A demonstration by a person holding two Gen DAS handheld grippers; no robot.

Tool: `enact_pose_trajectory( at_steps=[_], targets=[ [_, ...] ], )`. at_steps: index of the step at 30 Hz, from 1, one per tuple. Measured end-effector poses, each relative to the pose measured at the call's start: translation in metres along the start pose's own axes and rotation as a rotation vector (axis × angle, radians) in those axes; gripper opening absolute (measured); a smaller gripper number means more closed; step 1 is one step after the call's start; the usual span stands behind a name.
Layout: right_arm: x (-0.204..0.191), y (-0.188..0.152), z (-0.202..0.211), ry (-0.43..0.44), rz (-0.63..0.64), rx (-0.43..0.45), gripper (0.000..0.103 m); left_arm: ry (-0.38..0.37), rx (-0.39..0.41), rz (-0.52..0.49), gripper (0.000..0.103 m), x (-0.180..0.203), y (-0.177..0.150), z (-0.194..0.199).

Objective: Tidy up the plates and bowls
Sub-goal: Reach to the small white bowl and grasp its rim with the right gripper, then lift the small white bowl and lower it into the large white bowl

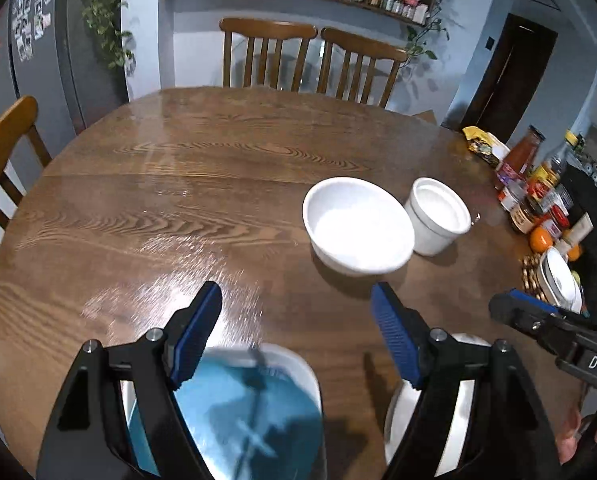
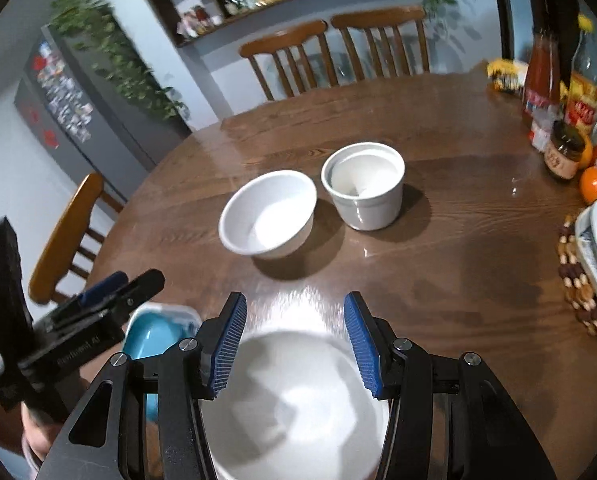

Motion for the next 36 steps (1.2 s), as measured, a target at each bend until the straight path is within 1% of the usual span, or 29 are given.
enact_pose_trajectory(
  at_steps=[3,6,9,13,16,19,20,21,22,23,24,25,27,28,30,33,36],
  targets=[
    [0.007,0.013,-0.020,-0.007,-0.041,-0.035,0.052,0.020,-0.033,0.016,0.076,-0.003,0.008,-0.021],
    [0.009,0.024,-0.036,0.003,-0.060,-0.055,0.052,0.027,-0.059,0.001,0.075,0.001,0.014,-0.038],
    [0.011,0.033,-0.049,-0.021,-0.058,-0.071,0.052,0.030,-0.070,-0.006,0.075,0.004,0.019,-0.048],
    [0.013,0.040,-0.072,-0.043,-0.066,-0.118,0.052,0.054,-0.103,-0.024,0.075,0.004,0.025,-0.067],
    [0.015,0.043,-0.086,-0.052,-0.073,-0.140,0.052,0.047,-0.136,-0.011,0.065,0.003,0.026,-0.080],
    [0.016,0.043,-0.094,-0.050,-0.071,-0.150,0.051,0.034,-0.155,-0.003,0.063,0.004,0.026,-0.087],
    [0.015,0.043,-0.096,-0.045,-0.069,-0.158,0.046,0.029,-0.159,-0.003,0.058,0.004,0.025,-0.088],
    [0.016,0.043,-0.099,-0.032,-0.071,-0.170,0.041,0.022,-0.166,-0.005,0.050,0.005,0.024,-0.089],
    [0.015,0.042,-0.102,-0.022,-0.072,-0.181,0.039,0.016,-0.175,-0.008,0.043,0.008,0.024,-0.090],
    [0.016,0.041,-0.104,-0.018,-0.072,-0.188,0.035,0.014,-0.181,-0.009,0.039,0.008,0.023,-0.091],
    [0.016,0.040,-0.106,-0.018,-0.071,-0.196,0.029,0.011,-0.186,-0.012,0.031,0.009,0.021,-0.093],
    [0.016,0.040,-0.108,-0.017,-0.069,-0.200,0.027,0.007,-0.191,-0.017,0.029,0.009,0.020,-0.093],
    [0.016,0.039,-0.110,-0.013,-0.064,-0.207,0.019,0.015,-0.185,-0.032,0.019,0.011,0.019,-0.094],
    [0.016,0.039,-0.109,-0.010,-0.061,-0.208,0.018,0.016,-0.181,-0.044,0.016,0.013,0.017,-0.094],
    [0.013,0.037,-0.107,-0.023,-0.040,-0.205,0.013,0.025,-0.173,-0.065,0.016,0.015,0.014,-0.091],
    [0.008,0.035,-0.098,-0.040,0.000,-0.175,0.013,0.023,-0.146,-0.073,0.016,0.016,0.013,-0.085],
    [0.002,0.033,-0.081,-0.024,0.019,-0.133,0.013,0.014,-0.109,-0.078,0.016,0.015,0.013,-0.069]
  ],
)
Point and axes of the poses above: each gripper's, at about its wrist camera, not at the fingertips, and z roughly against the way its jaws point, x to its right, y to its top, the point moved 5 cm from there along -z, roughly the way its jaws point, and after that the axes turned 2 degrees about x, right-handed, at the moved point
